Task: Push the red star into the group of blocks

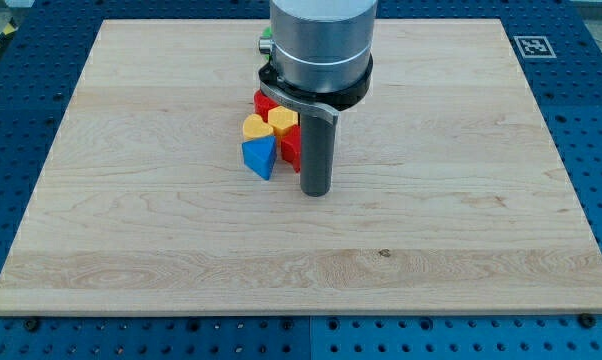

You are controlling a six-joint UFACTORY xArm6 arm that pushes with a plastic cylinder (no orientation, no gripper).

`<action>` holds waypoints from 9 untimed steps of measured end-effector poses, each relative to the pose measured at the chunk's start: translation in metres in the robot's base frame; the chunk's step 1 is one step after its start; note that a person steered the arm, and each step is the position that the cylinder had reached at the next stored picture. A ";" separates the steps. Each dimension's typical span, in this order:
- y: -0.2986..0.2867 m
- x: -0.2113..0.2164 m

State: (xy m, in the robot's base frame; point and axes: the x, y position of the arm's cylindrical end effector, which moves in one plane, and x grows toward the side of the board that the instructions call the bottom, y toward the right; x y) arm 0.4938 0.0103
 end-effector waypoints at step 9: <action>-0.001 -0.033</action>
State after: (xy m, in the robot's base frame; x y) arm 0.4604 0.0095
